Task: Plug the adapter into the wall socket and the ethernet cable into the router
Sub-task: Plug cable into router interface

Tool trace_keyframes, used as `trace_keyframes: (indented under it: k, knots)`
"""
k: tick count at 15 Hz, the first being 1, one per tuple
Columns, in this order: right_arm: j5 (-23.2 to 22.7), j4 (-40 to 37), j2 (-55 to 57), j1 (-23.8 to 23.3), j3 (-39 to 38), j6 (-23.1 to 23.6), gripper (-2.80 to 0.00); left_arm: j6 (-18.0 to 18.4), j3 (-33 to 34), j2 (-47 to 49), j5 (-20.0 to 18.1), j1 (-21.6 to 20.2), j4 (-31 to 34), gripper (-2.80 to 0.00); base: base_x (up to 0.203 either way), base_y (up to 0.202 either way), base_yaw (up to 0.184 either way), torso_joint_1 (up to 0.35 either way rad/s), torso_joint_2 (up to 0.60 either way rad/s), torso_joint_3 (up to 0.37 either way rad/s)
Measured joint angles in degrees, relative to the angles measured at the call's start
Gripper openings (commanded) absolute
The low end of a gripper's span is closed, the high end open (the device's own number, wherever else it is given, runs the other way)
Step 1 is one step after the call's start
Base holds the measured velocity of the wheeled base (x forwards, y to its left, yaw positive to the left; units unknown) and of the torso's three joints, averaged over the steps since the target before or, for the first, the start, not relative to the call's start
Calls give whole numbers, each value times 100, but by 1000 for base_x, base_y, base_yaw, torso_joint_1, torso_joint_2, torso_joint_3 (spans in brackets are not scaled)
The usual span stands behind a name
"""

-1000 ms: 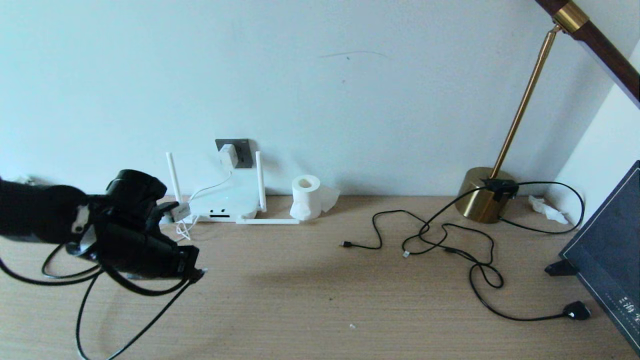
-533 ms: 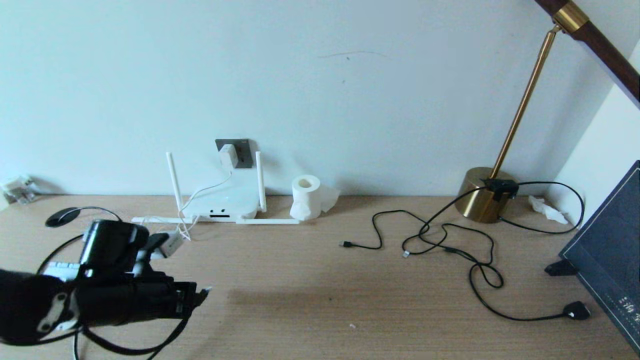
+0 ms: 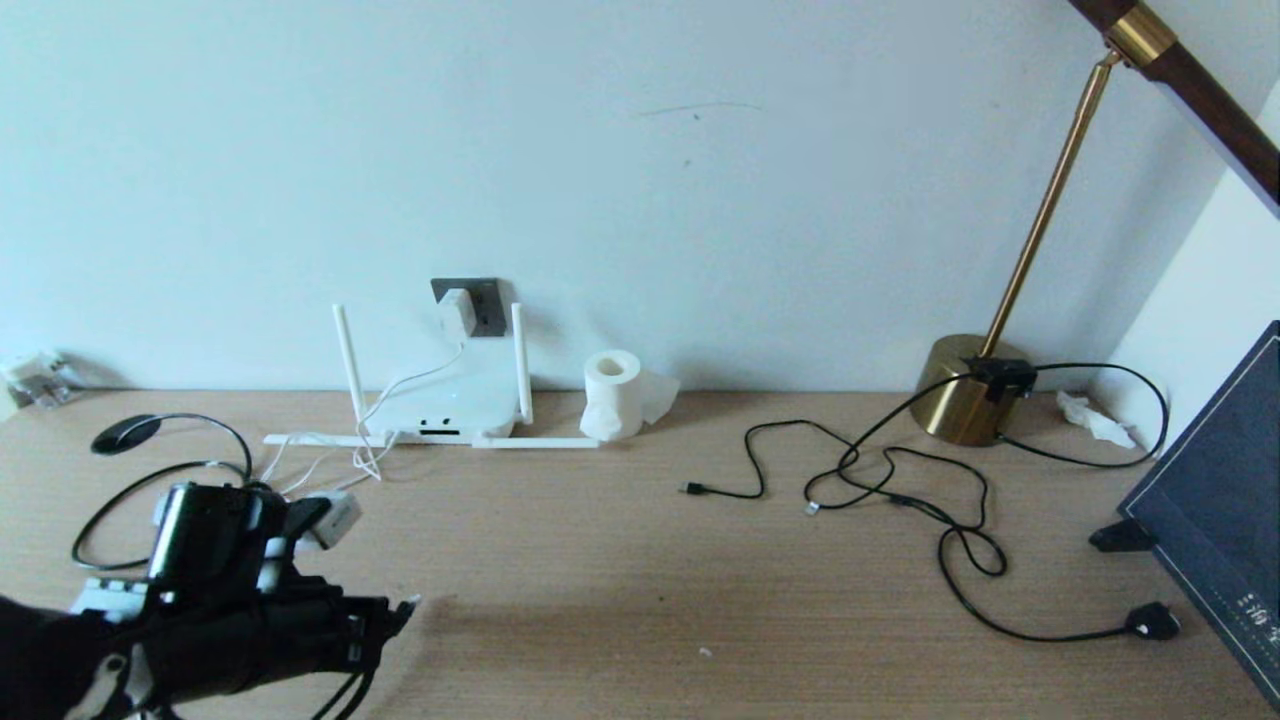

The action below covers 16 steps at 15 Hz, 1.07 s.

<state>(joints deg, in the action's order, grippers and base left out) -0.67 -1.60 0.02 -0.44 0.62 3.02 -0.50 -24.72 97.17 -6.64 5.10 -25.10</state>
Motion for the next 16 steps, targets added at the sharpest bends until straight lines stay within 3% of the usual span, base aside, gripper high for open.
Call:
trace_keyframes:
  k: [5, 8, 12, 16]
  knots:
    - [-1, -5, 0, 0, 0, 2, 0, 196, -93, 462, 197, 0, -182, -280, 0, 0, 0, 0, 0, 0]
    - [1, -2, 0, 0, 0, 2, 0, 645, -179, 570, 453, 17, -138, -280, 0, 0, 0, 0, 0, 0]
    - [0, -1, 0, 0, 0, 0, 0, 920, -236, 676, 784, 145, -47, -280, 0, 0, 0, 0, 0, 0]
    - [-1, 2, 0, 0, 0, 2, 0, 973, -212, 710, 903, 306, 41, -280, 0, 0, 0, 0, 0, 0]
